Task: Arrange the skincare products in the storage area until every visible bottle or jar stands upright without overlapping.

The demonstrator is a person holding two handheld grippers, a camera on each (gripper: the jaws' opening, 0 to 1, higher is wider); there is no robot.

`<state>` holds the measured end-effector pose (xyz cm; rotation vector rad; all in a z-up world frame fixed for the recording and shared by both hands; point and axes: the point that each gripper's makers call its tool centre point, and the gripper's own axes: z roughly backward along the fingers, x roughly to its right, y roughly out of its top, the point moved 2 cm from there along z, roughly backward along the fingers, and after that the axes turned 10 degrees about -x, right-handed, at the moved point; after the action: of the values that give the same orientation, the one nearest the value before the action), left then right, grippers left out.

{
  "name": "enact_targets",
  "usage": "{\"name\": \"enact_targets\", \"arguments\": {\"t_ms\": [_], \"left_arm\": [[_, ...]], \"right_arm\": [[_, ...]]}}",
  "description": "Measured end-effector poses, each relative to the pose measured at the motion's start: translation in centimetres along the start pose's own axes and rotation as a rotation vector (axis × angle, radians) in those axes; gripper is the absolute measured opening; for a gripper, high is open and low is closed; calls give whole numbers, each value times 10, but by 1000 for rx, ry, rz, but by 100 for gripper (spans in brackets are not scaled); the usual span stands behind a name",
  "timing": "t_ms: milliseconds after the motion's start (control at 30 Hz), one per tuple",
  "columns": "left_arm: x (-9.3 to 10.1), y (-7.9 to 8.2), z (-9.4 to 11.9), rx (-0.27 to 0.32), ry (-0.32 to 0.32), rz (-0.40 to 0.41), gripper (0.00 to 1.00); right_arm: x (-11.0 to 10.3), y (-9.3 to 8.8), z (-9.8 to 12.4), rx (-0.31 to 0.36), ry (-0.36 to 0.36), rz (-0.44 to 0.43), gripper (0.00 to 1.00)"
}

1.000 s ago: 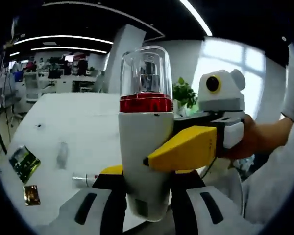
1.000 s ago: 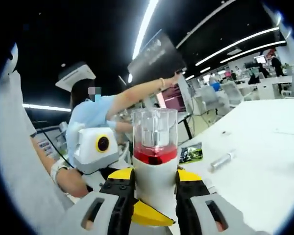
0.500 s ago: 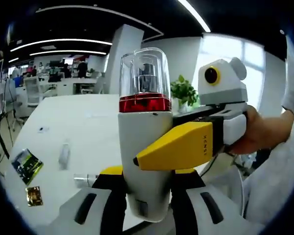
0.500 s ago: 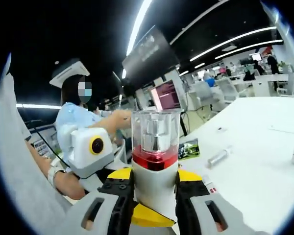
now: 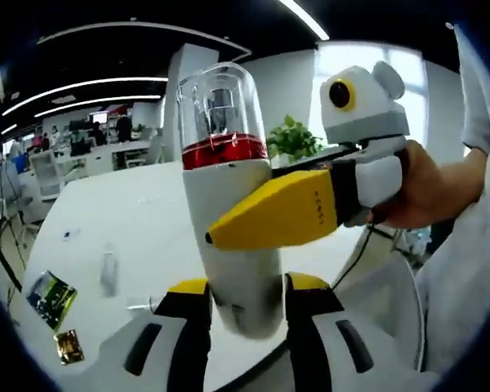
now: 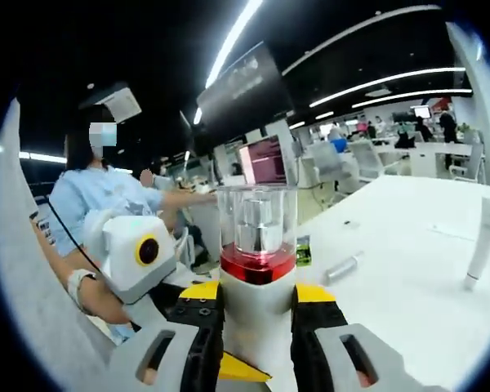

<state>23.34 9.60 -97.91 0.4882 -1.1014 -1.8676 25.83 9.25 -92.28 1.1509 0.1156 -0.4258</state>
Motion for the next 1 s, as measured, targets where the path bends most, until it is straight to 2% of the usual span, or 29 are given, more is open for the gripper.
{"name": "enact_targets", "arguments": {"t_ms": [67, 133, 200, 267, 300, 333, 400, 433, 500, 567, 633, 667, 733, 800, 900, 1000], "left_arm": [[-3, -10, 0, -46, 5, 4, 29], [-5, -20, 0, -83, 11, -27, 33], [-9, -31, 0, -138, 29, -66, 31], [-19, -46, 3, -227, 100, -166, 23], [-24, -55, 4, -296, 146, -301, 20], [-26, -59, 4, -314, 161, -357, 18], [-25, -69, 0, -331, 159, -343, 26], [-26, -73, -4, -325, 156, -319, 36], [-29, -83, -7, -346, 164, -243, 47], [-30, -83, -10, -356, 161, -265, 45], [-27, -73, -12, -283, 155, -267, 36], [-30, -76, -13, -296, 164, -238, 34], [-37, -84, -16, -336, 196, -225, 41], [-37, -89, -17, -354, 190, -216, 46], [-36, -92, -17, -367, 190, -252, 45], [-38, -94, -18, -379, 199, -246, 48]], "right_arm": [[8, 3, 3, 14, -13, -9, 24], [17, 5, 4, 19, -36, -16, 24], [24, 7, 5, 19, -46, -15, 24], [36, 11, 7, 28, -67, -16, 24], [40, 12, 7, 28, -74, -15, 24], [44, 13, 8, 30, -83, -15, 24], [55, 14, 7, 35, -103, -15, 24], [60, 15, 7, 35, -114, -18, 24], [72, 15, 7, 38, -133, -22, 24], [82, 18, 7, 45, -149, -36, 25], [92, 20, 6, 53, -155, -41, 25], [96, 20, 5, 49, -161, -34, 25], [108, 21, 0, 38, -179, -19, 25], [124, 23, -3, 29, -204, -17, 25], [144, 26, -7, 30, -233, -8, 25], [165, 29, -13, 25, -259, 4, 24]]}}
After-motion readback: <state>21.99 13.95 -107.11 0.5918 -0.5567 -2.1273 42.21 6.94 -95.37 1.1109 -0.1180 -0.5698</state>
